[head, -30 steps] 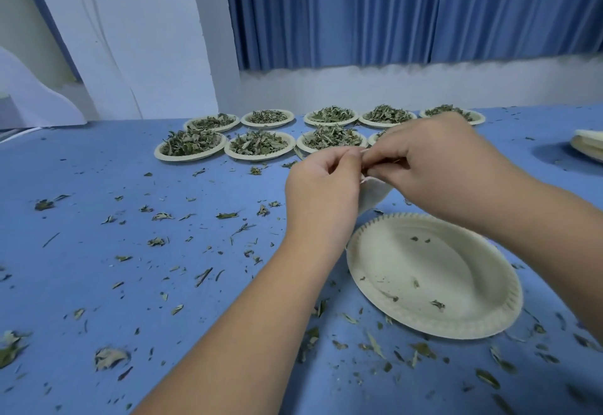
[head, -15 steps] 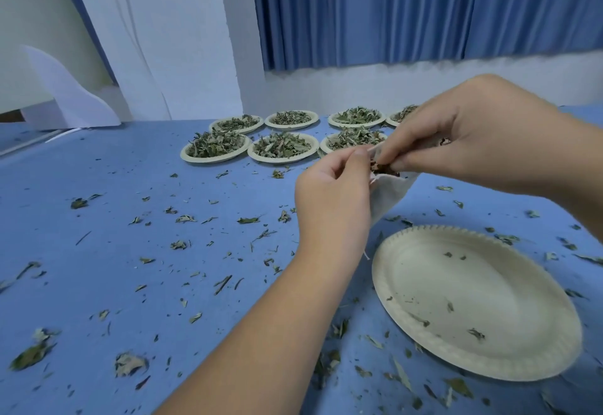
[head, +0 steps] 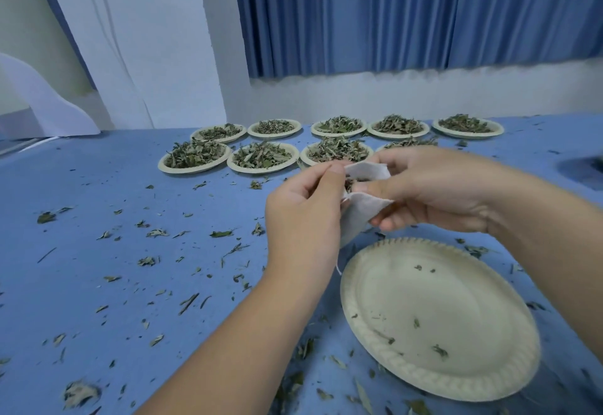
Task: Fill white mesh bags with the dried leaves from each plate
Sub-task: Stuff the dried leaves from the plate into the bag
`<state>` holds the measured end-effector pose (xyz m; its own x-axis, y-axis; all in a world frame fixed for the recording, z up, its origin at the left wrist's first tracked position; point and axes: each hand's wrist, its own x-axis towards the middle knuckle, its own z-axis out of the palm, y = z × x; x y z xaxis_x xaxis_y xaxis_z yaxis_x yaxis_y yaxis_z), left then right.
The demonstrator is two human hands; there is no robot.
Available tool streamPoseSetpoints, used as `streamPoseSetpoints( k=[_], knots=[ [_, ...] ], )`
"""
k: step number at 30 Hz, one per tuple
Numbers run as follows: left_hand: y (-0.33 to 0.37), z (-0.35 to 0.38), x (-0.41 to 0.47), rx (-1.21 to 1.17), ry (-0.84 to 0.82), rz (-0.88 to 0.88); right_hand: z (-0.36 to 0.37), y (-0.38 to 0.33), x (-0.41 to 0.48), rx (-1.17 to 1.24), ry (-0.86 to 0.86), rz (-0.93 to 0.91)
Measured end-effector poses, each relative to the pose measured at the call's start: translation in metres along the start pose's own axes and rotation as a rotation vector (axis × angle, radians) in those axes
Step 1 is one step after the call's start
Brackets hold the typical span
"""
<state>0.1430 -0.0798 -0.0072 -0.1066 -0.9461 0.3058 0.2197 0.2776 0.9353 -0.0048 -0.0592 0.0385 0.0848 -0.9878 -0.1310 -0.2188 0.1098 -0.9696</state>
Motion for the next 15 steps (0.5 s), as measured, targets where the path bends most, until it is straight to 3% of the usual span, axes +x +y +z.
streamPoseSetpoints(
  k=[10,15],
  knots=[
    [0.005,0.005,-0.008,0.037,-0.135,0.001,0.011,0.004,0.003,-0.121,0.193,-0.034],
    [0.003,0.006,-0.007,0.062,-0.15,-0.023,0.016,0.009,0.008,-0.3,0.365,-0.049]
  ],
)
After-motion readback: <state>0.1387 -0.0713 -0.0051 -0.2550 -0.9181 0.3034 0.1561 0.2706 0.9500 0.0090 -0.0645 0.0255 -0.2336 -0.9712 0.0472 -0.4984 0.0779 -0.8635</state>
